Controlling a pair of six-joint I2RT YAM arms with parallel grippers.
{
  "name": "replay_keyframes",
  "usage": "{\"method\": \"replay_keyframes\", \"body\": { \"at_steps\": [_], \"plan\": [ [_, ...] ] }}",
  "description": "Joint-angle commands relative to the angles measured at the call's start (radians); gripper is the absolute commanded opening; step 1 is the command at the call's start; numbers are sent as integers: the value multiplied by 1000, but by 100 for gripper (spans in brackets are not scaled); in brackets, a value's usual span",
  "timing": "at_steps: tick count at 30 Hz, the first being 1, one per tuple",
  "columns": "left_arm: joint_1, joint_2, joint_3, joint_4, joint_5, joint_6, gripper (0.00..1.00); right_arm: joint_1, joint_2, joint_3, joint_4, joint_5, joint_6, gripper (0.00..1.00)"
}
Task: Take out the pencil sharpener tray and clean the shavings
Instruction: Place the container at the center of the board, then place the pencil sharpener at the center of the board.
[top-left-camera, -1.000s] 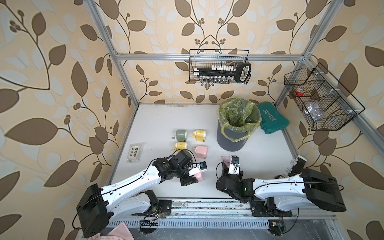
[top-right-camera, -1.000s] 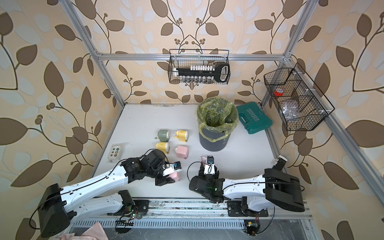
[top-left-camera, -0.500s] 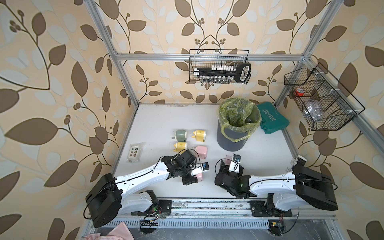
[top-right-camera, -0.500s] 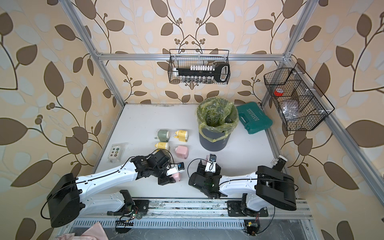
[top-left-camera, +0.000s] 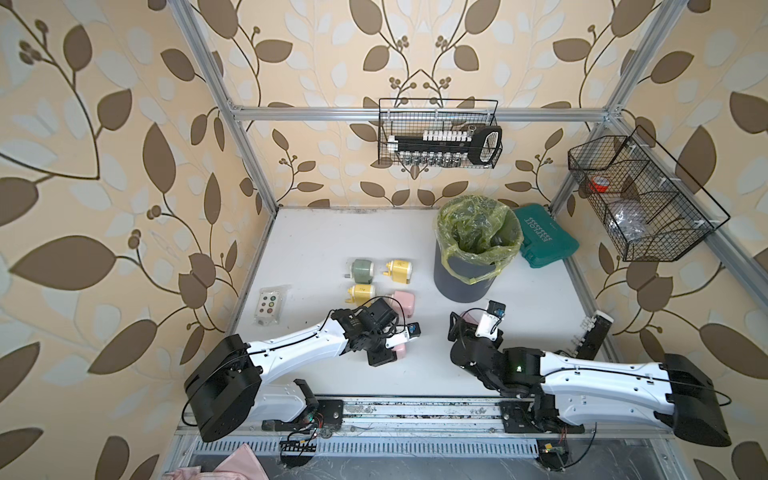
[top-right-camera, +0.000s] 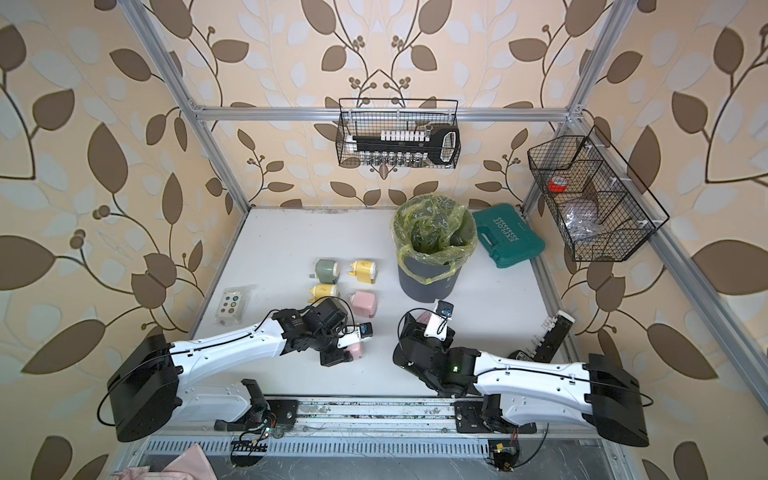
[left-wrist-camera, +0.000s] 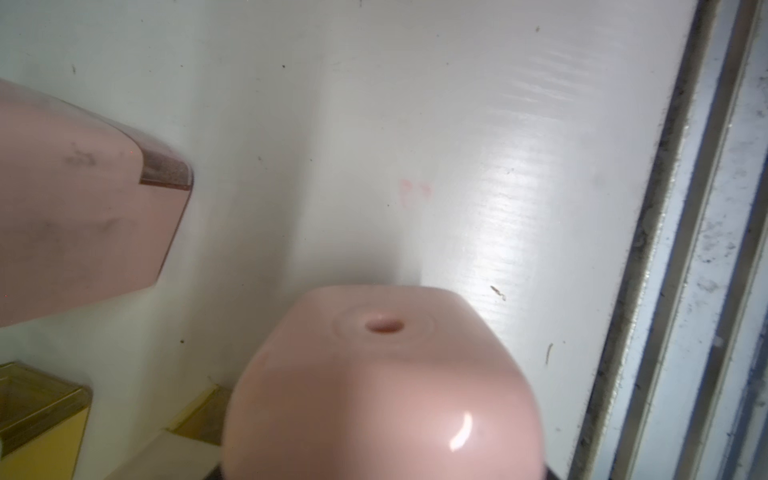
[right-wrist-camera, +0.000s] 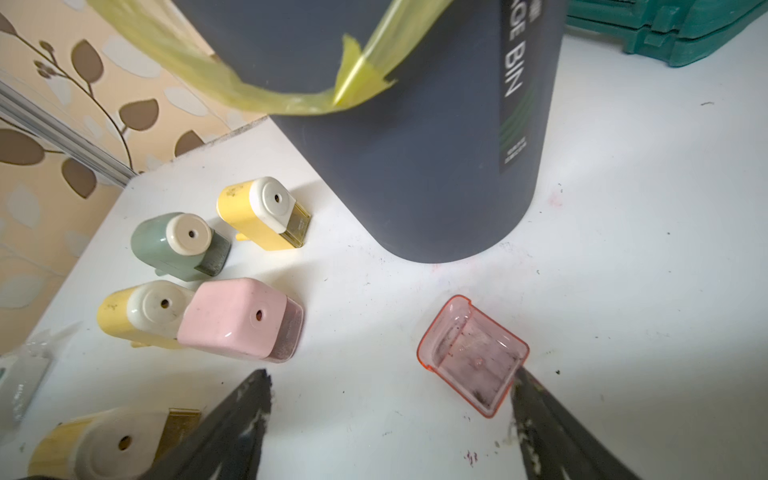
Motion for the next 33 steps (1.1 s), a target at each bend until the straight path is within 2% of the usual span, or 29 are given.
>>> {"method": "replay_keyframes", "body": {
  "at_steps": [1, 4, 6, 9, 14, 33],
  "plan": [
    [-9, 31, 58, 47, -30, 17, 0, -7, -95, -71, -69, -19, 11, 86],
    [-9, 63, 68, 61, -45, 16, 3, -7, -187, -123, -74, -25, 21, 86],
    [-9, 79, 70, 63, -53, 17, 10, -7, -232, -148, -57, -29, 10, 86],
    [-9, 91, 71, 57, -57, 19, 28, -6, -260, -160, -49, -34, -4, 85],
    [-9, 99, 66, 48, -57, 25, 40, -6, -228, -135, -52, -47, -32, 85],
    [-10, 69, 68, 26, -32, 17, 53, -6, -224, -127, -60, -60, -36, 84]
  ]
}}
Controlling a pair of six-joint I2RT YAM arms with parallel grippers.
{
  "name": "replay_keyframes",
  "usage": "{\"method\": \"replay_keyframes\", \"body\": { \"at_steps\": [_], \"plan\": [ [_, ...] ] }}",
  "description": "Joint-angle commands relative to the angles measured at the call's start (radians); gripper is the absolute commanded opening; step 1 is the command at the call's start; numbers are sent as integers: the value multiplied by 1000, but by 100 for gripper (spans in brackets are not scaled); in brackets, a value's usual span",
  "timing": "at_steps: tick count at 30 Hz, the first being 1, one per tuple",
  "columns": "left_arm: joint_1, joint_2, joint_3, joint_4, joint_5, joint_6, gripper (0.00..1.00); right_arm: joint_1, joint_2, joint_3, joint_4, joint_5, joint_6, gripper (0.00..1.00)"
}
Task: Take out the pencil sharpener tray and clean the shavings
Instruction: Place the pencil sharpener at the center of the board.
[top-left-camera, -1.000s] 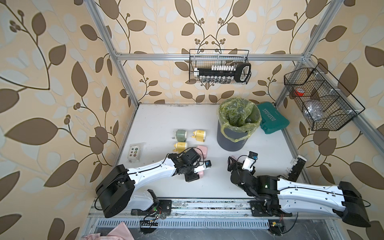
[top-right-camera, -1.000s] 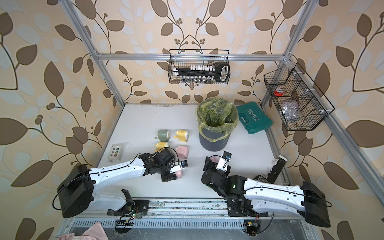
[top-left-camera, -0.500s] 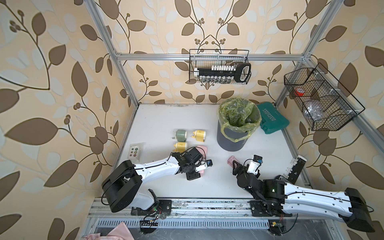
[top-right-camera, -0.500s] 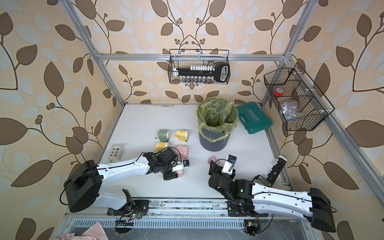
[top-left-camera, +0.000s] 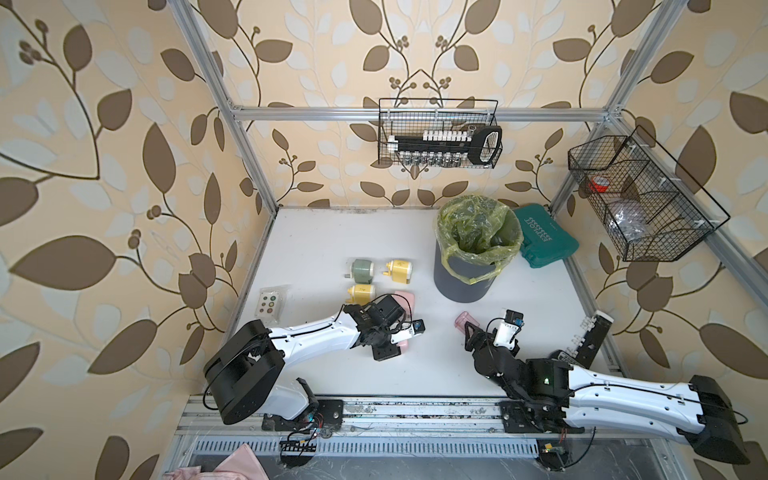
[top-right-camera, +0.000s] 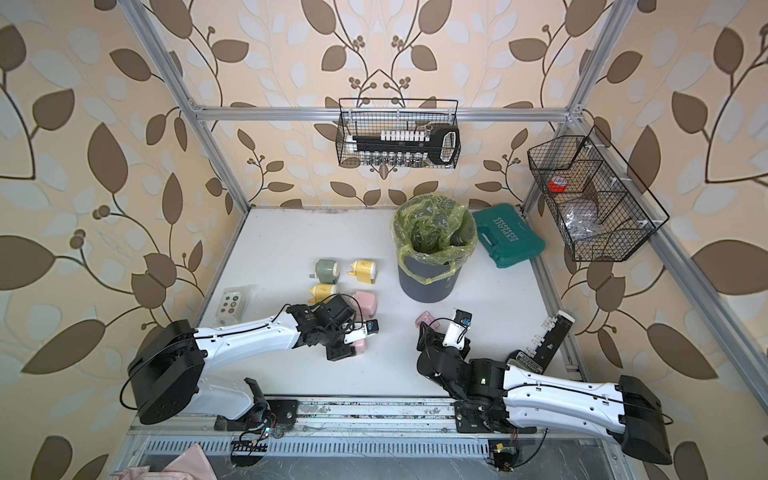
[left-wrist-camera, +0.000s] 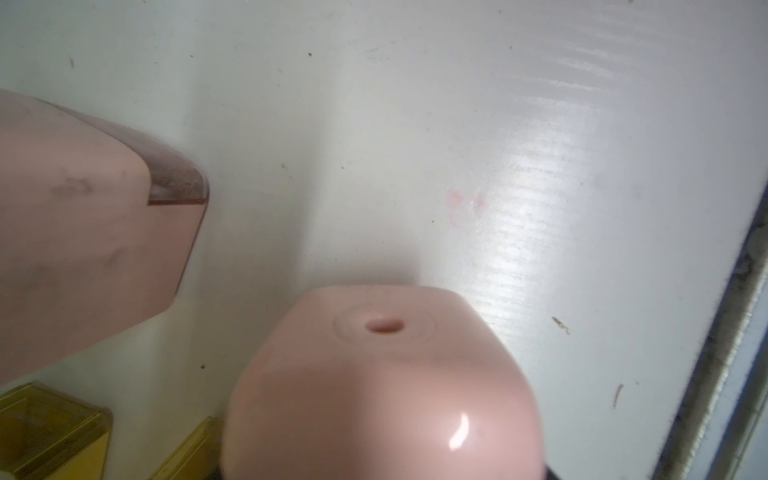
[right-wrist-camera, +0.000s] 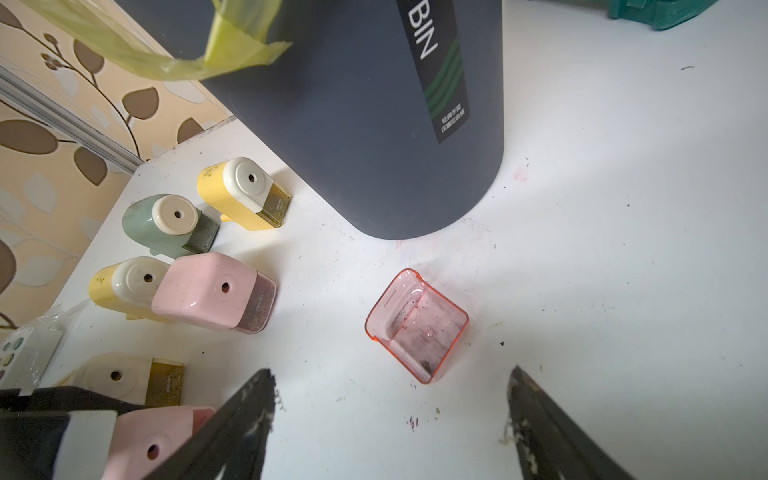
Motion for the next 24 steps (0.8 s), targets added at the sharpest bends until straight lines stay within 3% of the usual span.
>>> {"method": "replay_keyframes", "body": {
  "at_steps": [1, 15, 24],
  "plan": [
    [-10, -32, 31, -9, 16, 1, 53, -2, -2, 22, -18, -4, -9, 84],
    [-10, -125, 32, -37, 14, -19, 66, -2, 0, 19, -23, -4, 4, 84],
    [-10, -151, 19, -36, 29, -35, 66, -2, 0, 20, -34, -1, 18, 84]
  ]
}}
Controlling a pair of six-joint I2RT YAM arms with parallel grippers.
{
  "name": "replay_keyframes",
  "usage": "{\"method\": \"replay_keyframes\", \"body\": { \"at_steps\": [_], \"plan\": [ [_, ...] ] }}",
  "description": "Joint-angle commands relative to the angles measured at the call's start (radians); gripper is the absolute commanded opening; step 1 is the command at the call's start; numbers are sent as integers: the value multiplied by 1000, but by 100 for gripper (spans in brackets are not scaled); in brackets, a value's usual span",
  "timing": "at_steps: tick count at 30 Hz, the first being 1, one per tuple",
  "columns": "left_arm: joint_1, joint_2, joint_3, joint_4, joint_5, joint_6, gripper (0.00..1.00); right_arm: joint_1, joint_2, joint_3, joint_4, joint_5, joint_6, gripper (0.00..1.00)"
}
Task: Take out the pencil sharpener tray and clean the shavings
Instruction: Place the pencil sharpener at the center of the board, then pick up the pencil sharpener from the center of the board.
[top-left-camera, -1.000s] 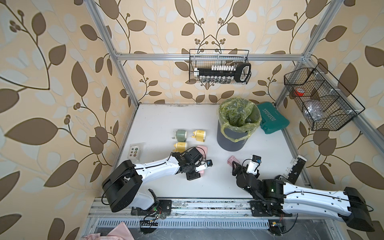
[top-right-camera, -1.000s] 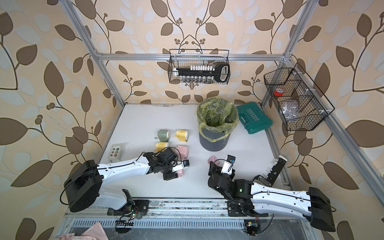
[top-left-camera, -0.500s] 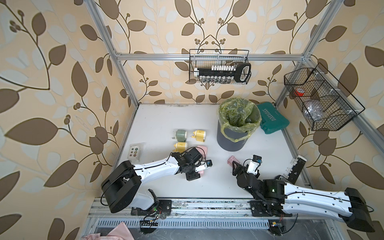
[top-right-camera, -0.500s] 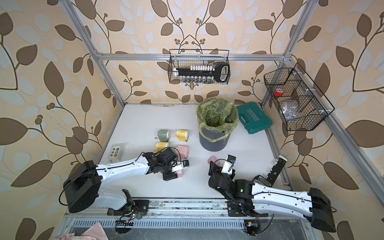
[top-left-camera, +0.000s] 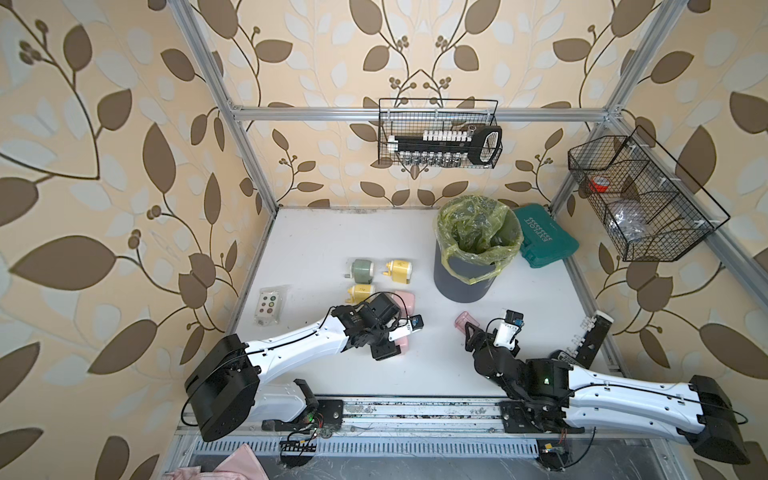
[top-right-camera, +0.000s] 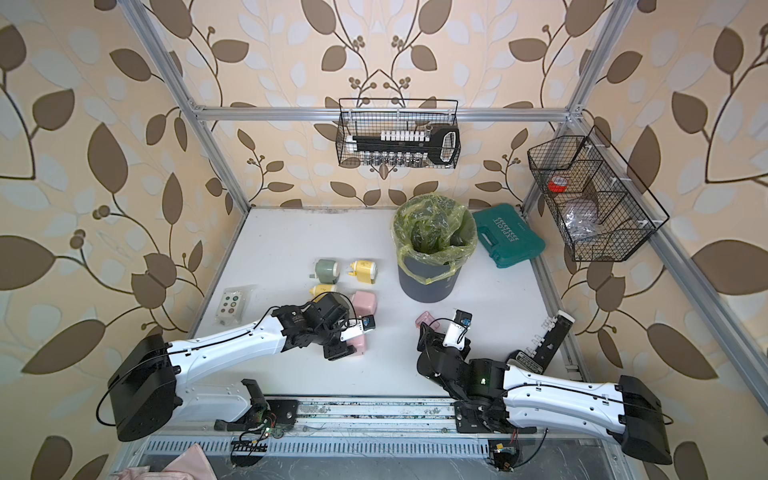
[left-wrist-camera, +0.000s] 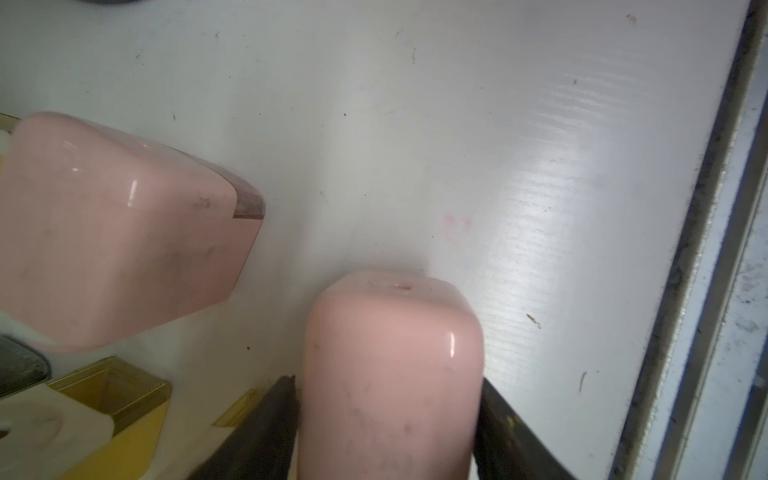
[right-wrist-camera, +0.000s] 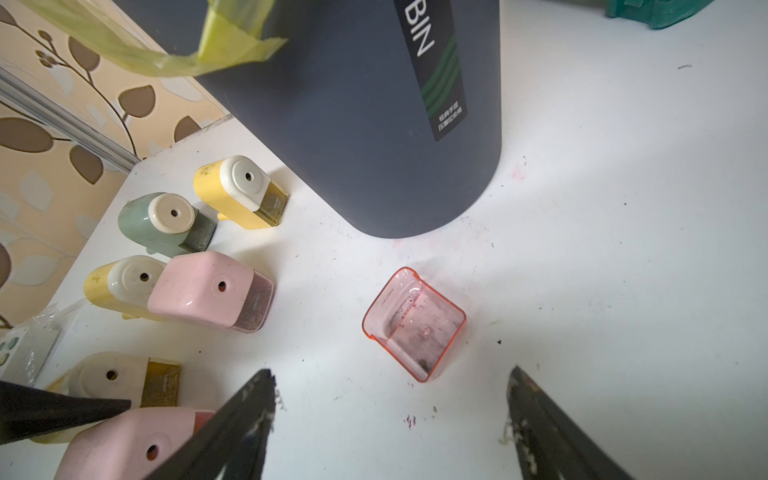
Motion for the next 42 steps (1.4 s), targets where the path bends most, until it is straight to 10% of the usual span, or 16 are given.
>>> {"method": "replay_keyframes", "body": {
  "at_steps": [1, 11, 15, 19, 25, 28, 42],
  "plan": [
    [-10, -35, 19, -16, 24, -14, 66, -2, 0, 19, -23, 0, 13, 84],
    [-10, -191, 118, -136, 23, 21, 70, -2, -6, 18, -25, -2, 14, 84],
    [-10, -276, 133, -143, 49, 63, 98, -3, -11, 18, -25, -5, 13, 84],
    [0, -300, 136, -79, 32, 147, 99, -2, -17, 16, -21, -5, 4, 84],
    [234, -149, 290, -137, 290, 292, 99, -2, -73, 33, -78, 12, -19, 83],
    [329, -69, 368, -186, 414, 379, 91, -2, -126, 53, -116, 30, -66, 83],
    [312, 353, 637, -391, 343, 616, 60, -3, -241, 106, -228, 69, -192, 83]
  ]
}}
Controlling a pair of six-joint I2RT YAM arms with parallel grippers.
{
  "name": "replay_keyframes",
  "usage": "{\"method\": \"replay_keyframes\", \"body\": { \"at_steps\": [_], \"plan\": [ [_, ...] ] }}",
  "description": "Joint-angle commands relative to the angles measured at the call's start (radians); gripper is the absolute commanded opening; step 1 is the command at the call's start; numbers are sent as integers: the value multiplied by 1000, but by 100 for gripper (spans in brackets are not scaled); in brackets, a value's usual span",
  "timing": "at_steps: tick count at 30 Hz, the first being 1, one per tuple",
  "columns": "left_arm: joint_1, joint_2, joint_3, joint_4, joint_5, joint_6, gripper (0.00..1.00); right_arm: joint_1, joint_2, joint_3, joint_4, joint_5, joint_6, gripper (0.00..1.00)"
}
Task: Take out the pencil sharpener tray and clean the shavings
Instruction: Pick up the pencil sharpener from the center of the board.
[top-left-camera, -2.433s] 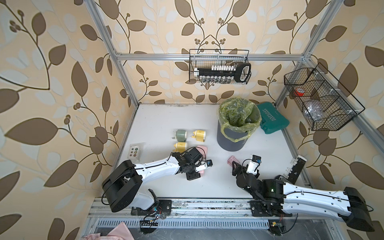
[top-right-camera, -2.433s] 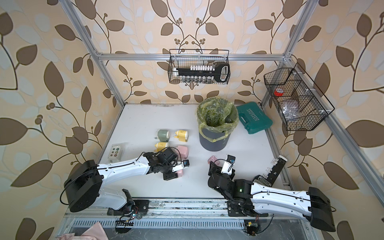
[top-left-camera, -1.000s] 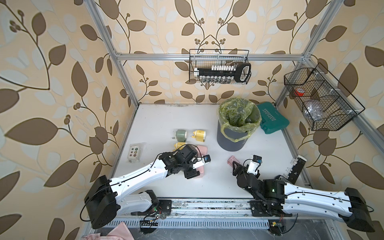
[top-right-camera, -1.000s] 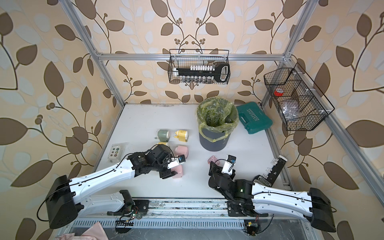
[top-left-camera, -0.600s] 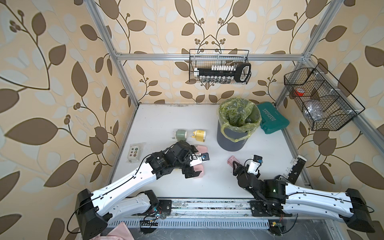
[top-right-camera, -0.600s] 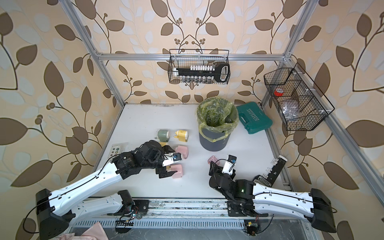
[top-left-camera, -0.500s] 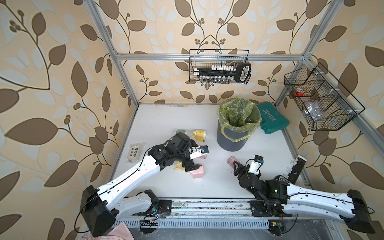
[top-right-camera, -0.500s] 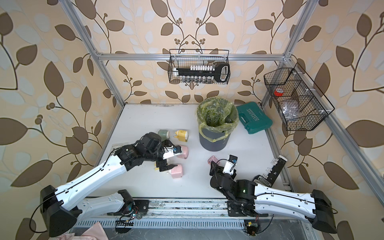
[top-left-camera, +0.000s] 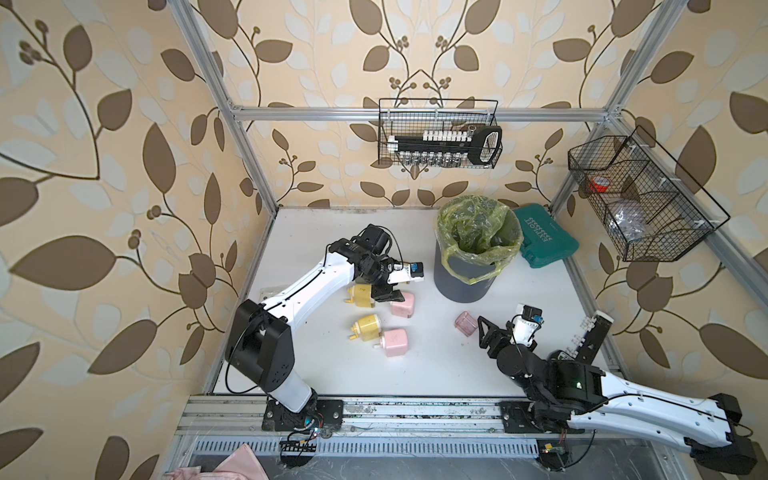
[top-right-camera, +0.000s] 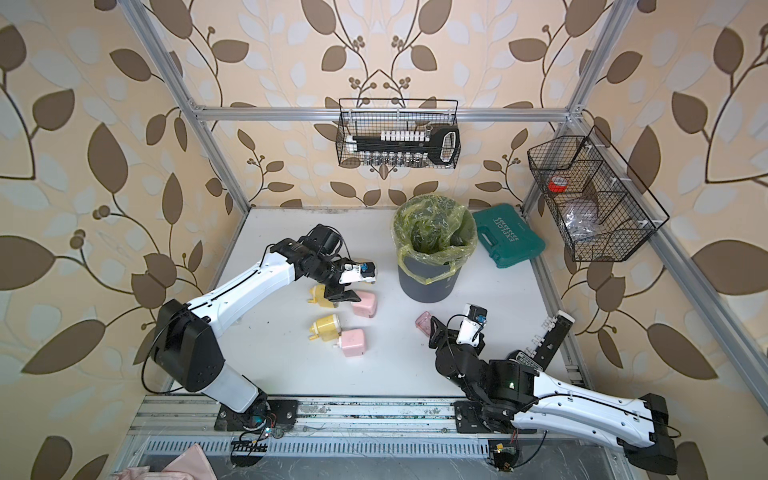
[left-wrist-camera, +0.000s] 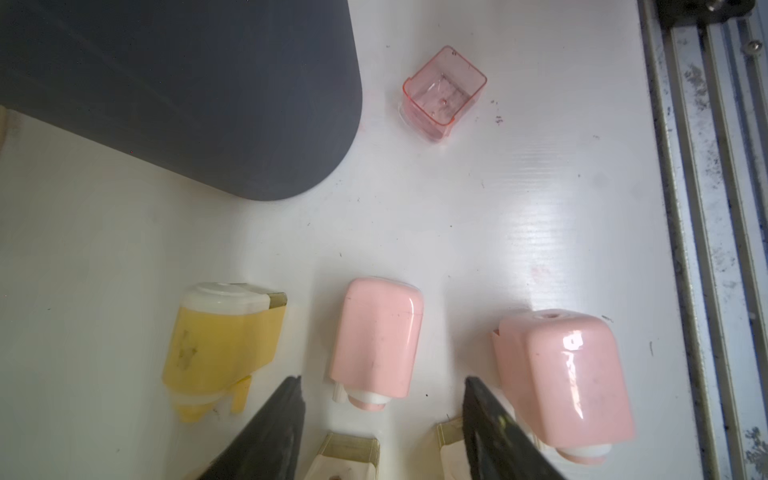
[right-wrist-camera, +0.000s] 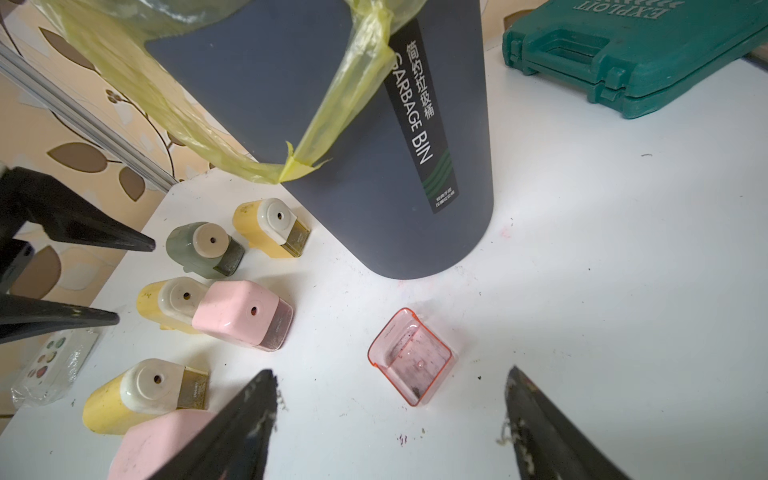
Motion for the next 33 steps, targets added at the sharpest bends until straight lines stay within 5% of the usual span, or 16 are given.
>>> {"method": "replay_keyframes", "body": {
  "at_steps": [1, 33],
  "plan": [
    [-27, 30, 30, -48, -40, 75, 60, -3, -9, 33, -49, 25, -38, 82],
    [-33, 265, 37, 41, -84, 72, 63, -3, 35, 57, 19, -29, -161, 83]
  ]
}}
